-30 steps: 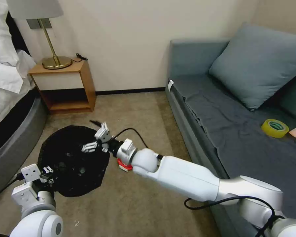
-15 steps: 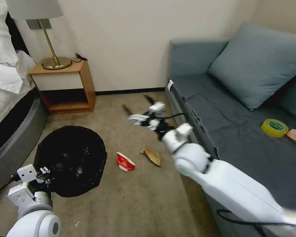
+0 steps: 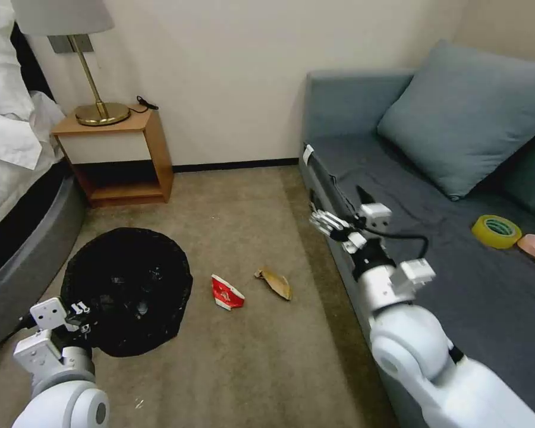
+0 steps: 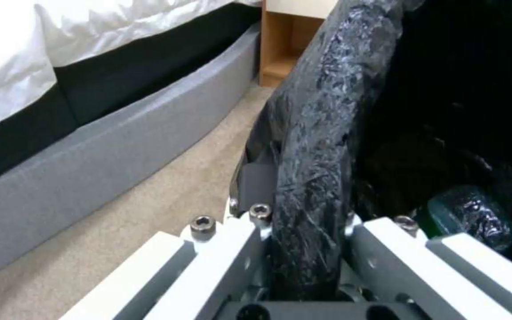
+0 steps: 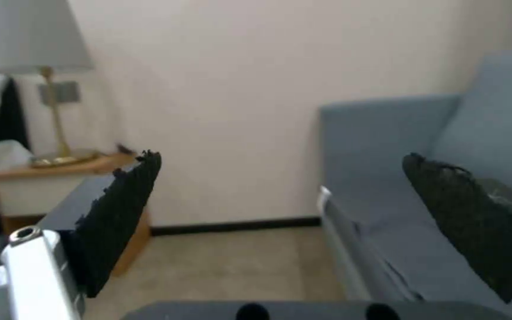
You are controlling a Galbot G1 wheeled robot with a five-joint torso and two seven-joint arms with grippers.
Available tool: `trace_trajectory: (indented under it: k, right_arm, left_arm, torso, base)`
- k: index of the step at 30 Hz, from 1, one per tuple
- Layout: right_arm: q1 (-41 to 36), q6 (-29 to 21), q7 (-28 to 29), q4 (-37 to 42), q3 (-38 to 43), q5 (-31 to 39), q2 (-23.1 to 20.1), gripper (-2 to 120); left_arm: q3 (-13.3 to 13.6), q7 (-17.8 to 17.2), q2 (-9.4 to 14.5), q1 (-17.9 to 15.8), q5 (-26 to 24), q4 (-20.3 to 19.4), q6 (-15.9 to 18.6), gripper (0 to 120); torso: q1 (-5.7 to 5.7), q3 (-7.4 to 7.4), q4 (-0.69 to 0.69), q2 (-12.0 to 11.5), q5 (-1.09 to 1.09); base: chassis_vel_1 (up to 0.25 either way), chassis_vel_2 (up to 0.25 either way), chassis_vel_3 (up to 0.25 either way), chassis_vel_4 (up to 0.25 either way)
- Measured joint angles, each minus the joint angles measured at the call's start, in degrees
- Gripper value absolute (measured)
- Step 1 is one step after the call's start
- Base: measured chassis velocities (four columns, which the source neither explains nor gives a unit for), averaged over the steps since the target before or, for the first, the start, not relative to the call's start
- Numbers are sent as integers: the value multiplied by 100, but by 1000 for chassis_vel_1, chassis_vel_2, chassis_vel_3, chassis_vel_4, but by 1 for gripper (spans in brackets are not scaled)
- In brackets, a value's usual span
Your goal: Pick up the trash bin, then pick up the garbage on the floor and place it into the trash bin.
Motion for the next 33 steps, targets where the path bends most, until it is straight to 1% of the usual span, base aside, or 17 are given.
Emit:
trace_trajectory:
  k: [2,3,4,8,11,14,15,19,27,33]
  right_arm:
    - [-317,6,14,84,76,-237,149,100]
    - [-609,28,15,144,105,-503,344,100]
    - [-609,28,15,144,105,-503,344,100]
    - [-998,141,-61,144,42,-1030,988,100]
    - [-1031,201,-164,94,22,-1097,1115,100]
    - [-1008,385,-430,-13,83,-1113,1085,100]
    - [-1008,385,-430,-13,83,-1113,1085,100]
    - [-903,608,-722,-169,117,-1073,958,100]
    - [-823,697,-840,-282,32,-1046,882,100]
    - [-763,703,-843,-328,-2,-1011,852,100]
  left_arm:
    - [-8,0,1,9,0,-12,-10,2]
    - [-19,3,3,14,-3,-17,-16,2]
    - [-19,3,3,14,-3,-17,-16,2]
    - [-65,8,29,0,-33,-19,-23,2]
    - [-78,11,43,-13,-47,-18,-24,2]
    - [-92,16,50,-38,-87,-13,-24,2]
    - [-92,16,50,-38,-87,-13,-24,2]
    - [-91,23,47,-45,-107,4,-24,2]
    - [-97,26,45,-58,-117,41,-32,2]
    - [-107,30,46,-71,-130,58,-35,2]
  torso:
    - [0,0,0,0,-2]
    - [0,0,-1,0,-1]
    - [0,0,-1,0,-1]
    - [0,0,-1,0,0]
    - [0,0,-1,0,0]
    - [0,0,0,0,0]
    - [0,0,0,0,0]
    - [0,0,0,0,0]
    - [0,0,0,0,1]
    - [0,1,-1,0,-1]
  base:
    - [0,0,0,0]
    - [0,0,0,0]
    - [0,0,0,0]
    - [0,0,0,0]
    - [0,0,0,0]
    - [0,0,0,0]
    - [0,0,0,0]
    - [0,0,0,0]
    - [-60,52,63,-50]
    - [-179,174,169,-192]
